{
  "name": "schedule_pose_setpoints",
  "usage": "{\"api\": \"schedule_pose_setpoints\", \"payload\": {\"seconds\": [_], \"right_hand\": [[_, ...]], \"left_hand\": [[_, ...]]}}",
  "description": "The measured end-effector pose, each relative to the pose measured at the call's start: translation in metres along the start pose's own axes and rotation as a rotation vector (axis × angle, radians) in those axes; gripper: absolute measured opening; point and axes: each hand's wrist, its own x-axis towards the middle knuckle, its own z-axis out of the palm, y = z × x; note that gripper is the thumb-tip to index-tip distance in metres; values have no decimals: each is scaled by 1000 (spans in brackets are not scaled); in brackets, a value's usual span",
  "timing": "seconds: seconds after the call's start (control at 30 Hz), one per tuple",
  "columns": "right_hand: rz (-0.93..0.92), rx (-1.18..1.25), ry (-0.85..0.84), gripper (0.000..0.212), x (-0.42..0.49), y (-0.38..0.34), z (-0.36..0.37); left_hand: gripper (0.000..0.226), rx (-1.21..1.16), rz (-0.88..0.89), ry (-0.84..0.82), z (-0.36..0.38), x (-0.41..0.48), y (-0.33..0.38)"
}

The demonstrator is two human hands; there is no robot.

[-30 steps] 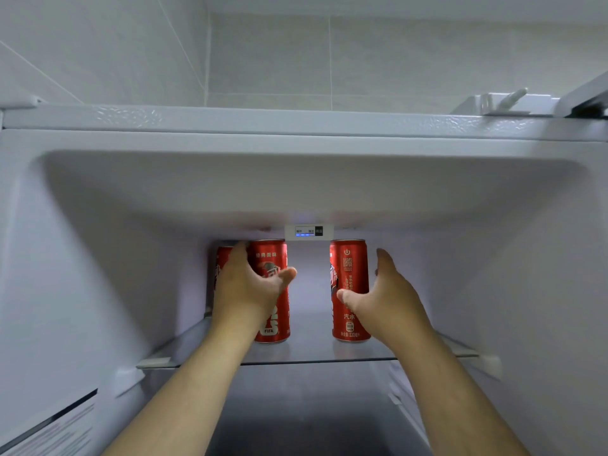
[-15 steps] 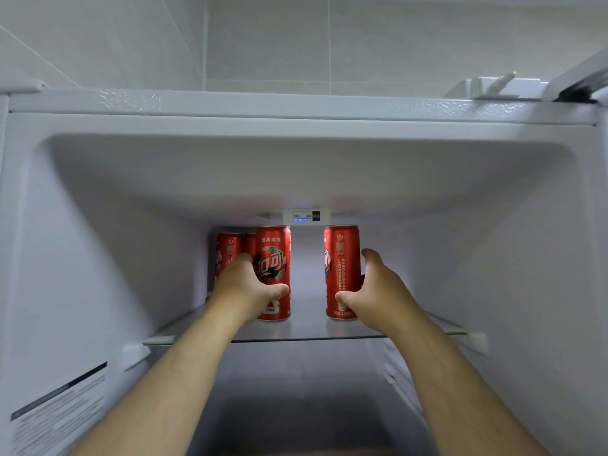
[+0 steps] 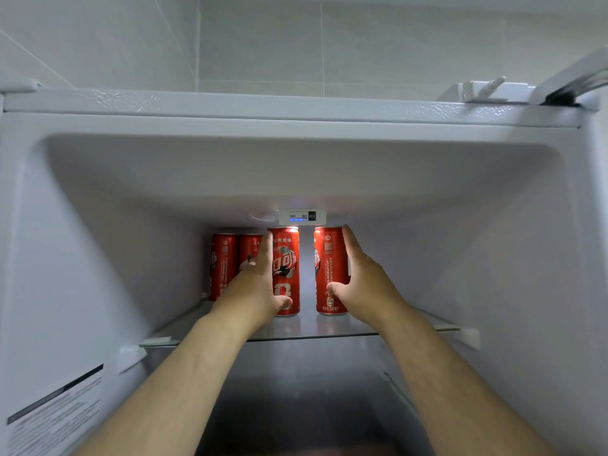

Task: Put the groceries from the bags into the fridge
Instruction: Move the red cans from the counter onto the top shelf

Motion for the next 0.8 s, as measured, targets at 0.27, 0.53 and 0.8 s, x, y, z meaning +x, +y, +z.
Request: {"api": "schedule_pose_setpoints", "payload": {"seconds": [0.27,0.53,0.8], "right_hand": [[15,5,-117,108,10,5,-4],[35,-4,-152,115,37,13,8],[21,22,-157,119,59,23,20]], "left_hand": [[115,161,73,-83,0,7,0],[126,173,91,-96,1,33,-16],[126,190,189,-67,-3,45,-23]]}}
